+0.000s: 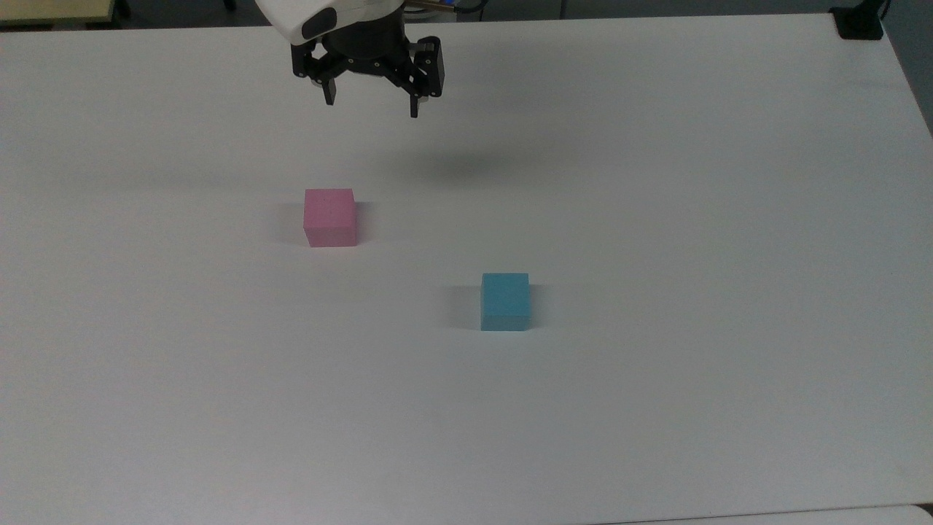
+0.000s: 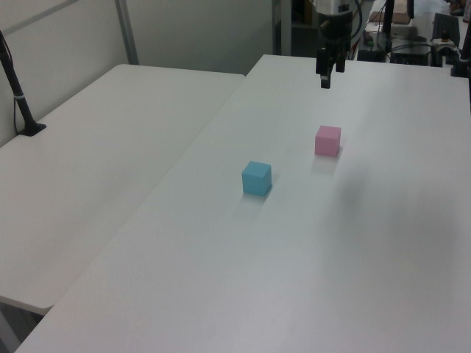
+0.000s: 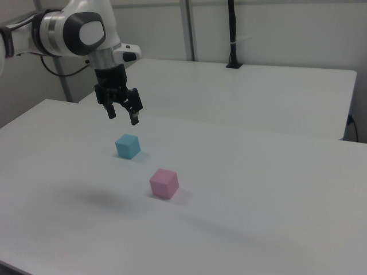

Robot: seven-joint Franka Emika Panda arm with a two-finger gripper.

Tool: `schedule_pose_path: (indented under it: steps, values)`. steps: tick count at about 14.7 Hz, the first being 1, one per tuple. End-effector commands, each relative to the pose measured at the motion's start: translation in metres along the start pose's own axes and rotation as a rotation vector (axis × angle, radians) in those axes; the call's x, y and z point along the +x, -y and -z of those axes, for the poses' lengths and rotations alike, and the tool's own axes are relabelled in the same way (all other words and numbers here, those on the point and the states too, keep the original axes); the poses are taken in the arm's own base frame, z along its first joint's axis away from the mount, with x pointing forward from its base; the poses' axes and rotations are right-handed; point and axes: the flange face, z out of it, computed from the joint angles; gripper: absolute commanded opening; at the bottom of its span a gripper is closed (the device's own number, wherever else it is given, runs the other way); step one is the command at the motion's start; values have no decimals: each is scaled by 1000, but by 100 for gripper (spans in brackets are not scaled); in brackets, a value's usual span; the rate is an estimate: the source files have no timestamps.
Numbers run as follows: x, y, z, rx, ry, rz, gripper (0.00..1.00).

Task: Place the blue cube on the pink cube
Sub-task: 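Move the open gripper over the light-blue cube, then lower the gripper onto the light-blue cube and close on it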

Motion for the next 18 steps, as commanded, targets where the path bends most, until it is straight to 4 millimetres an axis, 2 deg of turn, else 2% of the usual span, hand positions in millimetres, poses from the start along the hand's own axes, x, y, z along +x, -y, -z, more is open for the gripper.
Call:
schedule_pose_path:
  steps: [1,3,7,10,13,15,18]
  values:
    - [1,1,1,0,-13,22,100]
    - [6,4,-8,2,-2,22,100]
    - [35,31,-43,43,27,19,100]
    - [54,73,-71,48,-18,60,100]
    - [70,102,-94,58,-101,86,100]
    - [77,146,-119,59,-161,103,100]
    - [78,187,-151,53,-173,135,100]
